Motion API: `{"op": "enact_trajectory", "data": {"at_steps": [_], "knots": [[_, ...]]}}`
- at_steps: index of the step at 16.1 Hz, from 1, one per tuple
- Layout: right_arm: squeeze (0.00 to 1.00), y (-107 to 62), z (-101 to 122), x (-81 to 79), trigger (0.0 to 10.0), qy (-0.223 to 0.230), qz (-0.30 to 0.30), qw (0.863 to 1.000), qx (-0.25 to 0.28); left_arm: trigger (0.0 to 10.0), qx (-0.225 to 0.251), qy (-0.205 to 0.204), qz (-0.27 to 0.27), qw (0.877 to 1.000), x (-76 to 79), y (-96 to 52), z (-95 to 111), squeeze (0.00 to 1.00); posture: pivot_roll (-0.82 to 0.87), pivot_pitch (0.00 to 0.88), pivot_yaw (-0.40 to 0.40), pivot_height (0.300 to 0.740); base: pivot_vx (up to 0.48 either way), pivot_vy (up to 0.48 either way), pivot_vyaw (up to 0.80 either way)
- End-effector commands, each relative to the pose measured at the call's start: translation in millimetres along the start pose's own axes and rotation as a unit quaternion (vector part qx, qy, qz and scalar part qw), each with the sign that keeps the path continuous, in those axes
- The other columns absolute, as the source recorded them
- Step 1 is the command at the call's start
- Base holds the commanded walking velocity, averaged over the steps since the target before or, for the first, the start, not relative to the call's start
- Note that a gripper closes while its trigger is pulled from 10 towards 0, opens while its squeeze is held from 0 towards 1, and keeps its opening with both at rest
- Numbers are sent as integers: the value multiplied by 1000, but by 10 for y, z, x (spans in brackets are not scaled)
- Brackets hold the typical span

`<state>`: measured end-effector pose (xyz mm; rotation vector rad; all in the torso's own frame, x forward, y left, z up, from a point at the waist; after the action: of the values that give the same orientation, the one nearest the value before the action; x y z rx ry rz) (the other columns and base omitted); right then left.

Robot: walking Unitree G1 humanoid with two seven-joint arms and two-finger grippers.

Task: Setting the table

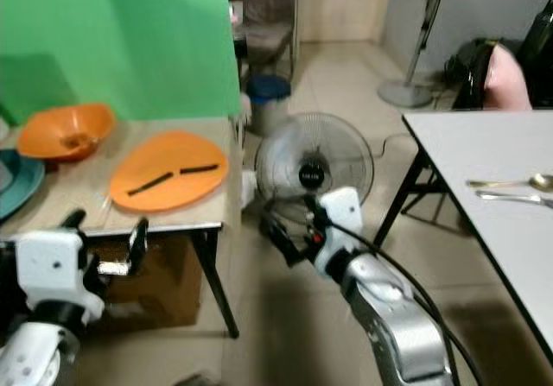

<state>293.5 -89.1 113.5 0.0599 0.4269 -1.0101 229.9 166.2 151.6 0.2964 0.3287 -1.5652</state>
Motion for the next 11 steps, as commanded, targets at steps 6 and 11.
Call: {"op": "enact_trajectory", "data": {"at_steps": [6,11], "knots": [[1000,-11,50,148,10000,-3,-34,999,10,10000,5,17,-20,1000,13,34,16,675,61,0,22,740,259,0,0],[1000,36,13,47,10000,-22,2,1000,-10,10000,8,15,-26,1000,41,53,32,675,64,0,21,740,262,0,320]]}}
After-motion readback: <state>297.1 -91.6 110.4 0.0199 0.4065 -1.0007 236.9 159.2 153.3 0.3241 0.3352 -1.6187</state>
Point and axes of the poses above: a point about 5 cm out from each wrist's last joint towards the gripper, its own y axis pointing out of the wrist towards the gripper, its own z axis along the axis of the wrist's last joint, x = y × z, the point moved 6 cm from there along y, pointing out of the wrist towards the gripper, and after that the axes turned 14 degrees about y, right-handed, at the moved point
